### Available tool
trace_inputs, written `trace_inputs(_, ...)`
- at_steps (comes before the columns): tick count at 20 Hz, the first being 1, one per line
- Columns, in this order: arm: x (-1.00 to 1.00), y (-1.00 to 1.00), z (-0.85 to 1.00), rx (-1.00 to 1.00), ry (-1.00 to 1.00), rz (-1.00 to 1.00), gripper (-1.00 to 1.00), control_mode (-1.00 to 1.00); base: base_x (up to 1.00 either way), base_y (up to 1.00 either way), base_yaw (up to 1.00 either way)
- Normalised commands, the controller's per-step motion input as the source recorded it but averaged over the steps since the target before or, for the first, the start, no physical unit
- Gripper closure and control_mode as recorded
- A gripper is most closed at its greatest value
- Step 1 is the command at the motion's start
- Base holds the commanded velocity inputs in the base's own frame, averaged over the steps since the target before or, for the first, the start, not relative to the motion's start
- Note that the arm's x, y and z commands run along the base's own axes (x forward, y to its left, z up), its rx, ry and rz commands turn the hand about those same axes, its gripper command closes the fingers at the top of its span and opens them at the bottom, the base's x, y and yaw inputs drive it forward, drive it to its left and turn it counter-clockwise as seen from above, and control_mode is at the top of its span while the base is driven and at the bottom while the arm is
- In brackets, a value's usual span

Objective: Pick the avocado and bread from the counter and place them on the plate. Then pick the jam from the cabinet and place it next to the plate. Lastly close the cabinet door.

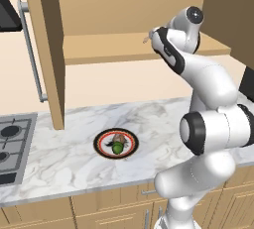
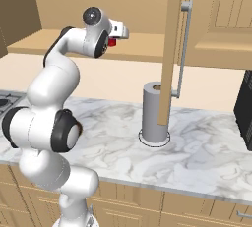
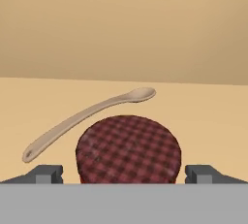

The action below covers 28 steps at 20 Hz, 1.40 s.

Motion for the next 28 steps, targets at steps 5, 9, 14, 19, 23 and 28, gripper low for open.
trace_inputs(5, 0.11, 0.0, -0.03, 0.0, 0.0, 0.0, -1.0, -1.0, 0.0, 0.0, 0.0)
trace_inputs(9, 0.1, -0.01, -0.03, 0.0, 0.0, 0.0, -1.0, -1.0, 0.0, 0.0, 0.0)
trace_inputs(14, 0.1, -0.01, -0.02, 0.0, 0.01, 0.0, 1.0, -1.0, 0.0, 0.0, 0.0)
trace_inputs(19, 0.0, -0.13, -0.05, 0.0, 0.0, 0.0, 1.0, -1.0, 0.0, 0.0, 0.0)
trace_inputs(23, -0.23, -0.11, -0.01, 0.0, 0.0, 0.0, 1.0, -1.0, 0.0, 0.0, 0.0)
trace_inputs(28, -0.56, 0.0, 0.26, 0.0, -0.07, 0.01, 1.0, -1.0, 0.0, 0.0, 0.0)
